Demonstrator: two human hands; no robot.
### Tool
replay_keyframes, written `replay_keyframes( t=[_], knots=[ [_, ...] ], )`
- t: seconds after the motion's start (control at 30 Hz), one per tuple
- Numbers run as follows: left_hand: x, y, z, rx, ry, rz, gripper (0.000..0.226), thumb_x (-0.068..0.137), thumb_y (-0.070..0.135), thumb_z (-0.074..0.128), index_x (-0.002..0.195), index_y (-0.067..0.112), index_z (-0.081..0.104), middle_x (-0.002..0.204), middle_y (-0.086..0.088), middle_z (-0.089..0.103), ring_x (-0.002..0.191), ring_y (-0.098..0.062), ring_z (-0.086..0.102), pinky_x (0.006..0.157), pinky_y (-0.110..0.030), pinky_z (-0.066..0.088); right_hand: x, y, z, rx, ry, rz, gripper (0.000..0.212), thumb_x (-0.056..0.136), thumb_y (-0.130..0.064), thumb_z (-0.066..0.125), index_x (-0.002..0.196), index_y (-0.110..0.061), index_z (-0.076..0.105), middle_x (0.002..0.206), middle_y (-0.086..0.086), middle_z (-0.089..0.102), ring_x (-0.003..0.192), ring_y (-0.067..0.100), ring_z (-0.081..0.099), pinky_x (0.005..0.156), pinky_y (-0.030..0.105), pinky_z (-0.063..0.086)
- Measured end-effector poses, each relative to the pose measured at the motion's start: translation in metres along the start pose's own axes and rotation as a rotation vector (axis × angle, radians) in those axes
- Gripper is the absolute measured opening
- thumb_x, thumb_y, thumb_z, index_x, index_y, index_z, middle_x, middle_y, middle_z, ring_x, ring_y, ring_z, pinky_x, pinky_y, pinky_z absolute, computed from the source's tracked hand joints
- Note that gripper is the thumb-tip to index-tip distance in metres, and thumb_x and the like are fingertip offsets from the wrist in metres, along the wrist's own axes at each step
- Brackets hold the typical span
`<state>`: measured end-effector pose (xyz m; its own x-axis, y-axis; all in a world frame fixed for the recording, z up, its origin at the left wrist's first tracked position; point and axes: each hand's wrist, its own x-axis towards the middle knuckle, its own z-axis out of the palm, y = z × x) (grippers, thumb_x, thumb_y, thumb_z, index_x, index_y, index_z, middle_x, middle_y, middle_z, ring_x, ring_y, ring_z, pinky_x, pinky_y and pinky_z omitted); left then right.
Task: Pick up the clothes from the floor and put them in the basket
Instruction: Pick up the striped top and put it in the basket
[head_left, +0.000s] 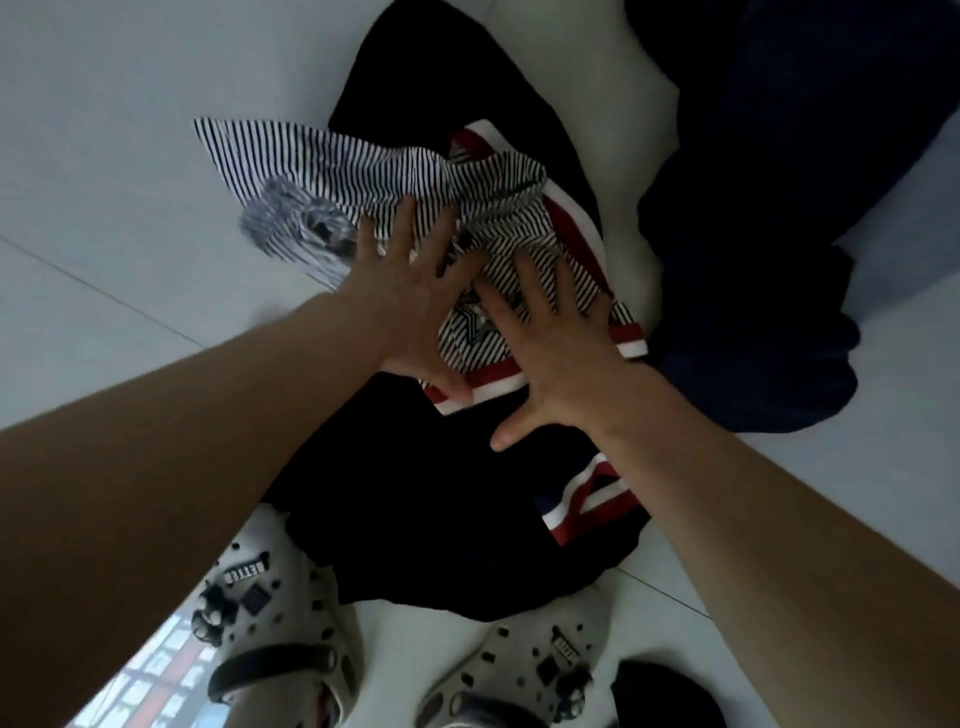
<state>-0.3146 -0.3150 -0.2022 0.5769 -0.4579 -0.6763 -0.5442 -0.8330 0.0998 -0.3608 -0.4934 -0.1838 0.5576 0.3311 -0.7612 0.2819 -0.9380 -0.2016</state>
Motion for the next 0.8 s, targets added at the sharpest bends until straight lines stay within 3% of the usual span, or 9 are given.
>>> replay_keyframes(
  t=[0.13, 0.23, 0.3, 0.37, 0.43, 0.5, 0.57, 0.67, 0.8],
  knots=[
    [-0.031, 0.021, 0.034, 0.039, -0.038, 0.014, 0.155, 0.031, 0.096, 0.051, 0.139, 0.027, -0.036, 0.148, -0.018, -0.038, 0.131, -0.053, -0.030, 0.103, -0.076, 0.005, -0.016, -0.013, 0.026, -0.108, 0.039, 0.018, 0.152, 0.045, -0.060, 0.086, 0.145, -0.033, -0.025, 0.154, 0.013, -0.029, 0.140, 0.046, -0.019, 0.104, 0.076, 0.009],
    [-0.040, 0.038, 0.049, 0.055, 0.012, -0.059, 0.158, 0.033, 0.091, 0.060, 0.142, 0.023, -0.031, 0.149, -0.021, -0.035, 0.132, -0.056, -0.026, 0.101, -0.077, 0.010, -0.018, -0.017, 0.039, -0.138, 0.139, 0.040, 0.146, 0.041, -0.053, 0.089, 0.151, -0.034, -0.006, 0.160, 0.012, -0.011, 0.143, 0.046, -0.003, 0.102, 0.076, 0.016],
    [-0.042, 0.044, 0.053, 0.061, 0.035, -0.094, 0.152, 0.039, 0.085, 0.065, 0.145, 0.022, -0.024, 0.152, -0.021, -0.030, 0.134, -0.056, -0.020, 0.102, -0.076, 0.014, -0.017, -0.015, 0.049, -0.131, 0.226, 0.065, 0.132, 0.045, -0.053, 0.089, 0.150, -0.035, 0.013, 0.160, 0.012, 0.009, 0.140, 0.048, 0.014, 0.098, 0.073, 0.028],
    [-0.050, 0.051, 0.052, -0.016, 0.057, -0.091, 0.129, 0.058, 0.066, 0.071, 0.149, 0.023, -0.009, 0.156, -0.018, -0.017, 0.138, -0.054, -0.010, 0.102, -0.073, 0.022, -0.018, -0.014, 0.061, -0.101, 0.393, 0.052, 0.092, 0.066, -0.046, 0.082, 0.144, -0.033, 0.034, 0.152, 0.012, 0.032, 0.130, 0.049, 0.035, 0.088, 0.066, 0.043],
    [-0.061, 0.060, 0.050, -0.128, 0.129, -0.075, 0.084, 0.078, 0.033, 0.065, 0.148, 0.021, 0.019, 0.158, -0.015, 0.008, 0.138, -0.052, 0.011, 0.095, -0.066, 0.039, -0.019, -0.016, 0.069, -0.054, 0.542, 0.023, 0.050, 0.082, -0.027, 0.071, 0.129, -0.024, 0.053, 0.133, 0.014, 0.053, 0.109, 0.045, 0.054, 0.071, 0.051, 0.054],
    [-0.071, 0.066, 0.045, -0.228, 0.151, -0.096, 0.056, 0.083, 0.016, 0.057, 0.137, 0.018, 0.043, 0.148, -0.013, 0.035, 0.125, -0.046, 0.037, 0.083, -0.055, 0.052, -0.026, -0.024, 0.067, 0.003, 0.603, 0.036, 0.025, 0.069, -0.001, 0.075, 0.092, -0.007, 0.068, 0.094, 0.016, 0.065, 0.068, 0.035, 0.063, 0.048, 0.033, 0.051],
    [-0.075, 0.068, 0.035, -0.288, 0.136, -0.121, 0.037, 0.088, 0.015, 0.053, 0.125, 0.018, 0.055, 0.130, -0.009, 0.053, 0.107, -0.037, 0.053, 0.077, -0.047, 0.054, -0.035, -0.035, 0.056, 0.121, 0.666, 0.058, 0.018, 0.057, 0.007, 0.077, 0.066, -0.004, 0.067, 0.069, 0.015, 0.062, 0.044, 0.029, 0.055, 0.040, 0.024, 0.040],
    [-0.091, 0.067, 0.016, -0.331, 0.164, -0.139, 0.024, 0.089, 0.017, 0.053, 0.111, 0.021, 0.063, 0.103, -0.004, 0.065, 0.094, -0.032, 0.059, 0.074, -0.042, 0.052, -0.062, -0.052, 0.041, 0.269, 0.637, 0.103, 0.012, 0.074, -0.004, 0.071, 0.084, -0.011, 0.071, 0.080, 0.012, 0.066, 0.049, 0.028, 0.058, 0.043, 0.027, 0.045],
    [-0.141, 0.065, -0.022, -0.380, 0.243, -0.118, 0.023, 0.089, 0.022, 0.053, 0.109, 0.025, 0.065, 0.098, 0.000, 0.068, 0.090, -0.027, 0.062, 0.075, -0.039, 0.053, -0.113, -0.078, 0.005, 0.321, 0.637, 0.168, 0.015, 0.081, -0.014, 0.071, 0.095, -0.016, 0.070, 0.090, 0.008, 0.066, 0.059, 0.025, 0.061, 0.049, 0.031, 0.051]
  ],
)
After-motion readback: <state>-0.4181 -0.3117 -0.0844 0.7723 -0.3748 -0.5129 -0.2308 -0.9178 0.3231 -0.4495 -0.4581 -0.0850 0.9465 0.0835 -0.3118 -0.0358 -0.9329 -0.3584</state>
